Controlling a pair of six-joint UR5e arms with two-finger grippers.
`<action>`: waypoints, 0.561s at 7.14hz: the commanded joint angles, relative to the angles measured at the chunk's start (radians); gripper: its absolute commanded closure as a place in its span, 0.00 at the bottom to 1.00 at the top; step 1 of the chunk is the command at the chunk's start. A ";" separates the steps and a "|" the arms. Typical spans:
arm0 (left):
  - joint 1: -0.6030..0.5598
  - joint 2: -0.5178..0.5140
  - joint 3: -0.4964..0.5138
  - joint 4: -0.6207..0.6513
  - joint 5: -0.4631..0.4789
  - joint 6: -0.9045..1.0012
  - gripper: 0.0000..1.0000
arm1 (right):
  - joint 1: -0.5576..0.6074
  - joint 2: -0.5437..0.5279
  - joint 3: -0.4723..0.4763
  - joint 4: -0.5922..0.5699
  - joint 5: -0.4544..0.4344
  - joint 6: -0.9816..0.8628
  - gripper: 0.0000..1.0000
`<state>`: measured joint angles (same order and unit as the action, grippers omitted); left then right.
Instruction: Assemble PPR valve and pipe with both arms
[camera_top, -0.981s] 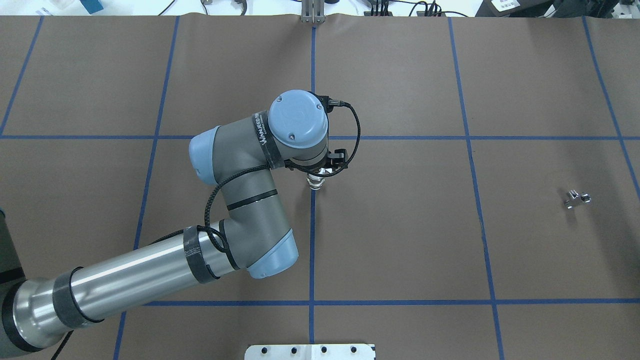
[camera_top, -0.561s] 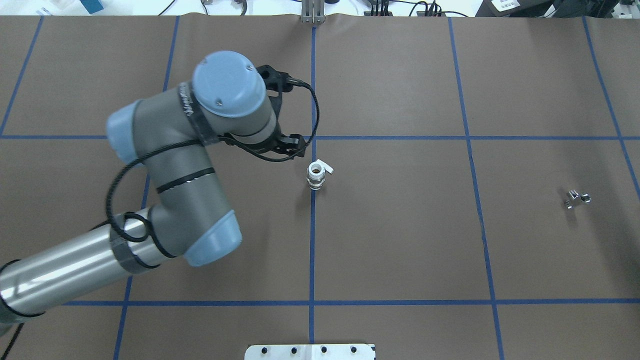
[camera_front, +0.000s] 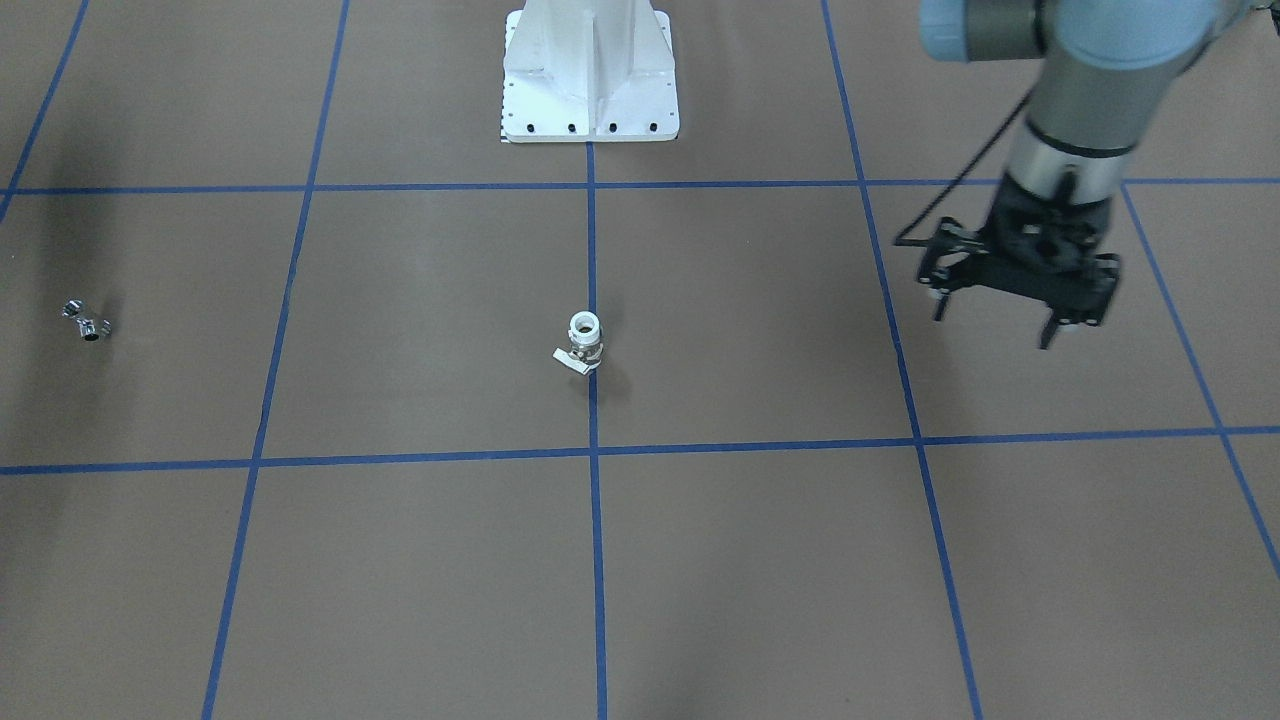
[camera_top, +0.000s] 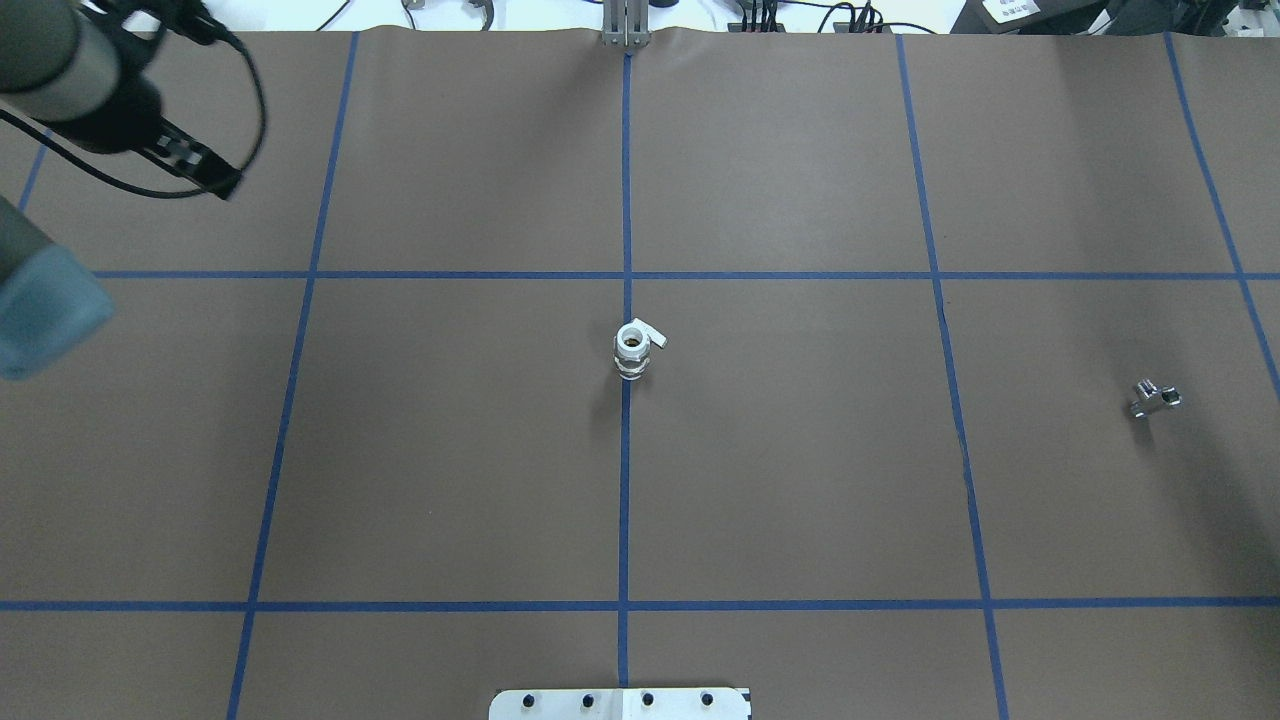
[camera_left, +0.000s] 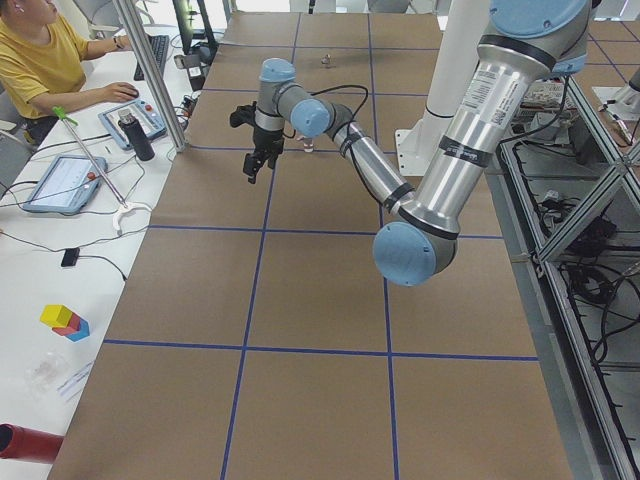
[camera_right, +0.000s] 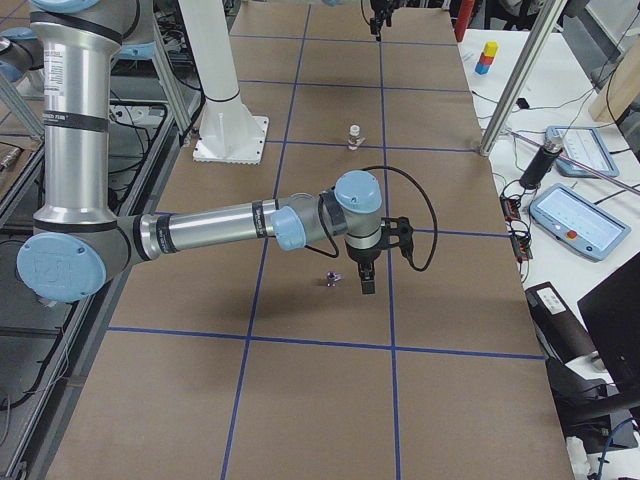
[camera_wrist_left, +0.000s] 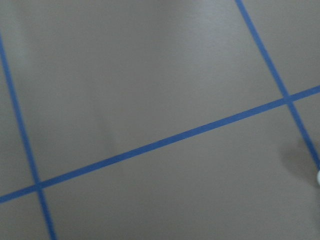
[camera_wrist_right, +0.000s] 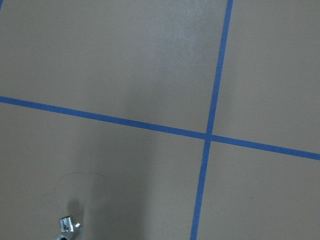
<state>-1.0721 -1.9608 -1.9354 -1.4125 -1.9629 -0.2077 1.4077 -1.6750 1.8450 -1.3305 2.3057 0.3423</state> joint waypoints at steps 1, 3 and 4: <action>-0.286 0.121 0.060 -0.003 -0.144 0.298 0.00 | -0.116 -0.096 0.005 0.248 -0.061 0.199 0.01; -0.498 0.201 0.262 -0.096 -0.334 0.384 0.00 | -0.231 -0.130 0.005 0.362 -0.103 0.181 0.00; -0.535 0.273 0.271 -0.205 -0.358 0.451 0.00 | -0.274 -0.173 0.005 0.435 -0.114 0.181 0.00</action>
<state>-1.5350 -1.7643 -1.7140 -1.5064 -2.2647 0.1651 1.1967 -1.8048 1.8500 -0.9827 2.2111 0.5219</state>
